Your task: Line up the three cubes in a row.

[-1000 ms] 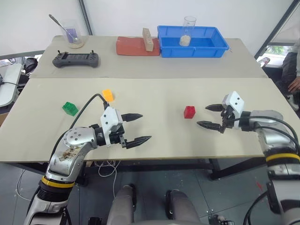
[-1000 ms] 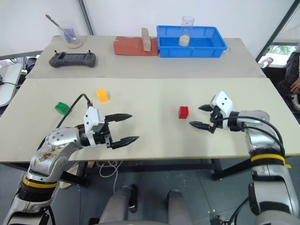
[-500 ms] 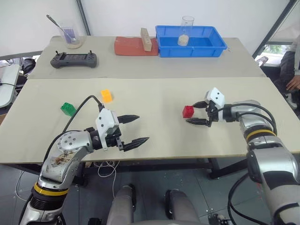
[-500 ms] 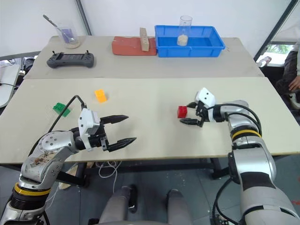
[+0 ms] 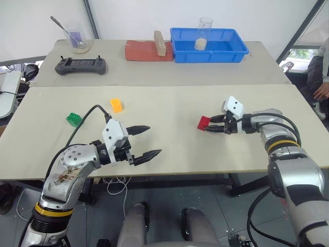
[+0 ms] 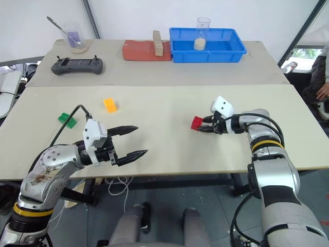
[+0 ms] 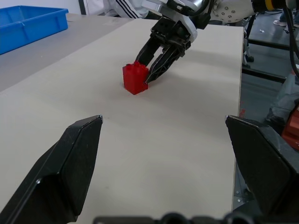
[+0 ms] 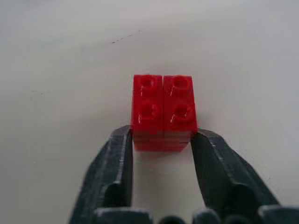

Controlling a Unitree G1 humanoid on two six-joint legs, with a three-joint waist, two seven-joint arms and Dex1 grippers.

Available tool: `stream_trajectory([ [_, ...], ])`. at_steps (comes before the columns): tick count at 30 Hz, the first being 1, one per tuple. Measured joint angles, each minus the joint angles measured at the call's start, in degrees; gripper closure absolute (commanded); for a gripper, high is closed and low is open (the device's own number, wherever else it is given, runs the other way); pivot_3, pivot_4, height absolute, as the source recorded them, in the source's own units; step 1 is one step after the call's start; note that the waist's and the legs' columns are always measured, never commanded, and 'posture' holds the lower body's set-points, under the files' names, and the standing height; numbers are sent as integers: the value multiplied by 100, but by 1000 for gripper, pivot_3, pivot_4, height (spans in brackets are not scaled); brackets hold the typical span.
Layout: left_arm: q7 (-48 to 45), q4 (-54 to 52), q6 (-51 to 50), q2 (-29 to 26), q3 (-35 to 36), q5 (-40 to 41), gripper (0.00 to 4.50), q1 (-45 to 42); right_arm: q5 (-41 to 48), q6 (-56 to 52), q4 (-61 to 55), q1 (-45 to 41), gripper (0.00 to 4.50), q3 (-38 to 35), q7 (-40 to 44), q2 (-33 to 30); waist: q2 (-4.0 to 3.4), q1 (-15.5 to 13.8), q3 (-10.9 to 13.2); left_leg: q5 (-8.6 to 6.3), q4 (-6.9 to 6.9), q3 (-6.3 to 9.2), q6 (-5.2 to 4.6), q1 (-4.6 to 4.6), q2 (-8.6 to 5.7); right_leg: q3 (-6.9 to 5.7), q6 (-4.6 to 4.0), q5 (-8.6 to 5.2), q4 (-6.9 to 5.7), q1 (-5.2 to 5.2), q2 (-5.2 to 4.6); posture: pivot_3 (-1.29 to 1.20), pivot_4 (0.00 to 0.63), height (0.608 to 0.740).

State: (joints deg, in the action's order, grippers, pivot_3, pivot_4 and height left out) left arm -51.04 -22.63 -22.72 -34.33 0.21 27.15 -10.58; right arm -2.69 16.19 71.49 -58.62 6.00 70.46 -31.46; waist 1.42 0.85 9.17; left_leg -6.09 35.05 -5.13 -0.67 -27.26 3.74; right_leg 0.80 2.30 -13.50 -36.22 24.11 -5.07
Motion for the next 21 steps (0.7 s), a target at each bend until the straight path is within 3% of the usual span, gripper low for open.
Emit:
stream_trajectory([
  [7, -73, 82, 79, -33, 24, -2, 0, 115, 36, 4, -116, 0, 3112, -33, 343, 59, -1, 10, 0, 0, 0, -1, 0, 1, 1, 1, 0, 0, 0, 0, 0, 0, 150, 740],
  [13, -136, -238, 186, -149, 334, 9, 0, 1185, 301, -1, -1079, 211, 3112, 21, 1215, 580, -3, 126, 1, -1, -13, -4, 2, 8, 11, -3, -10, -5, -12, 6, 2, 0, 150, 740],
  [21, 70, -740, 517, -131, 671, -6, 0, 2100, 280, -93, -1599, 575, 3112, 463, 1459, 1122, -6, 52, 3, -14, -12, -22, 24, 8, 9, -17, -56, -32, -35, 17, -23, 0, 150, 740],
])
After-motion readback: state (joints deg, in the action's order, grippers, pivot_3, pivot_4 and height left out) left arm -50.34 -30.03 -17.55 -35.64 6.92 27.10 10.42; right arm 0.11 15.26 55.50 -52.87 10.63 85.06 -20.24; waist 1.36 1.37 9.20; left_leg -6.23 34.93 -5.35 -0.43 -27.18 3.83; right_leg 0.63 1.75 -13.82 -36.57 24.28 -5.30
